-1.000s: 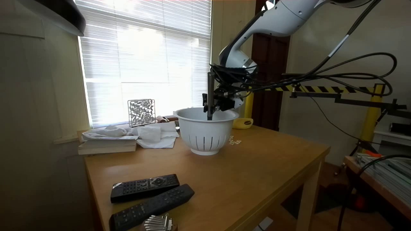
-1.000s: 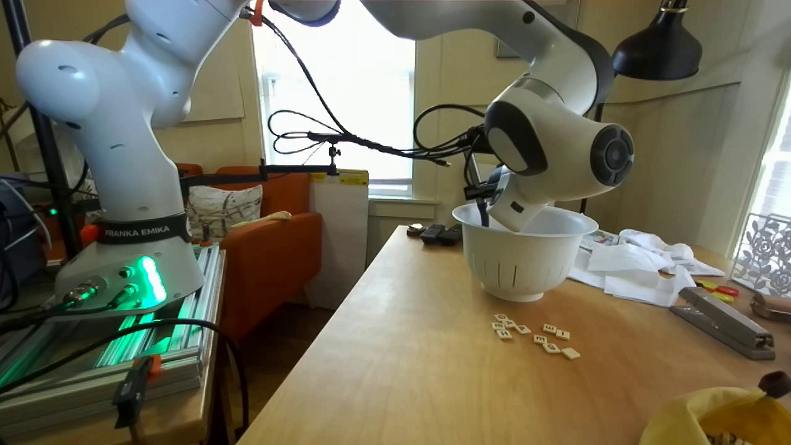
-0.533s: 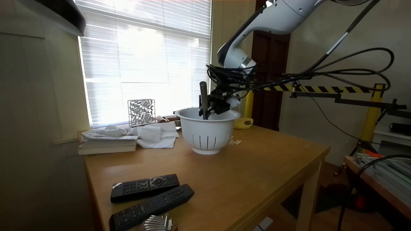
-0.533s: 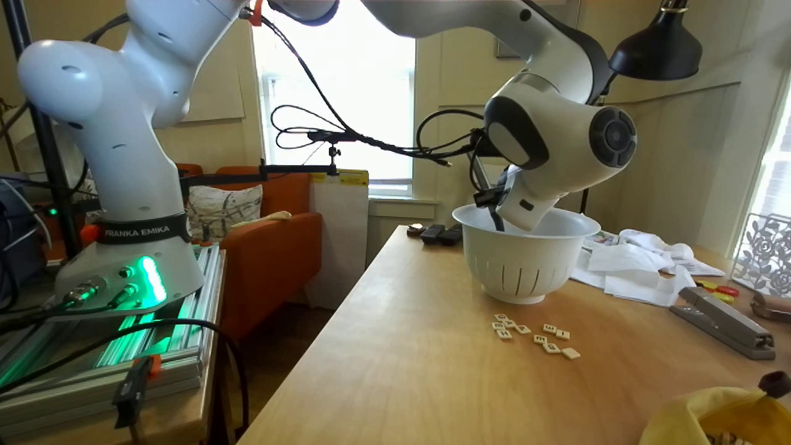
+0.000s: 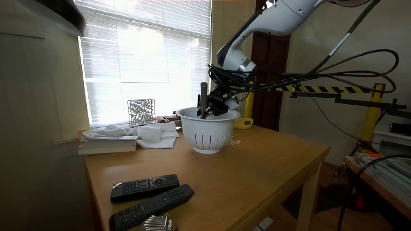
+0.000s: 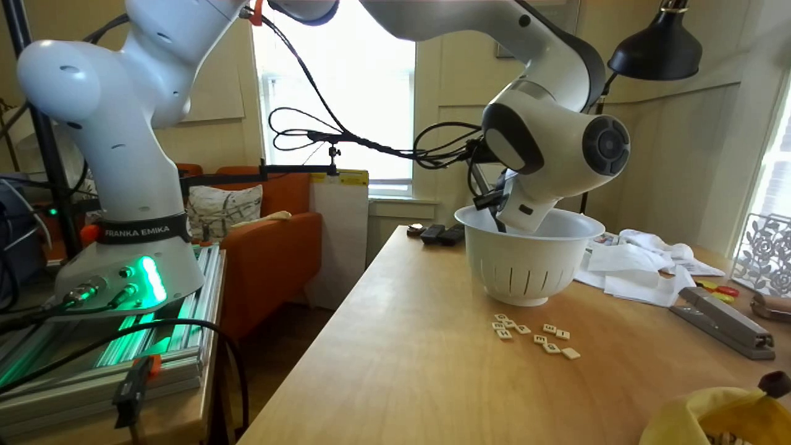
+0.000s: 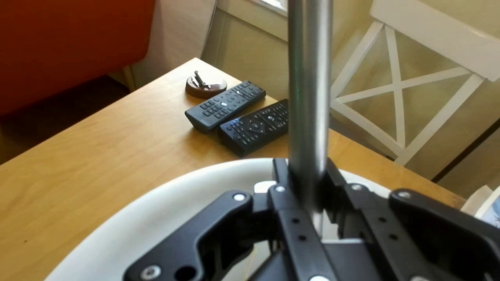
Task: Use the spatula to stir in the white bowl
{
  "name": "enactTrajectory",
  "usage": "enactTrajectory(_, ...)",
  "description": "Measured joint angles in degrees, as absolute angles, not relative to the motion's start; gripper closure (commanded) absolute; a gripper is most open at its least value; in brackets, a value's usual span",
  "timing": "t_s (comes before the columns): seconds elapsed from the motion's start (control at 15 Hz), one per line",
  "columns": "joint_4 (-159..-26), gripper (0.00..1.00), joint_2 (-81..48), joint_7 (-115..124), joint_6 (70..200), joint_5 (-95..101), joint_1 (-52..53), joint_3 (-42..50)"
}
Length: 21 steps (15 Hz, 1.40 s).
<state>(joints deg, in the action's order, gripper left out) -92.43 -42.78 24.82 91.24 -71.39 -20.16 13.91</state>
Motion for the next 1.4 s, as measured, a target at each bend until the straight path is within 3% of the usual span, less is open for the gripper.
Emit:
enactTrajectory(0.4, -93.1, 0.94, -40.0, 24.1, 90.6, -71.6, -20.6, 13.8)
enactTrajectory(0.87, -98.4, 0.94, -27.0, 23.4, 84.0, -70.3, -20.7, 15.5)
enactTrajectory(1.4, -112.5, 0.94, -11.5, 4.8, 79.8, -53.0, -16.6, 15.6)
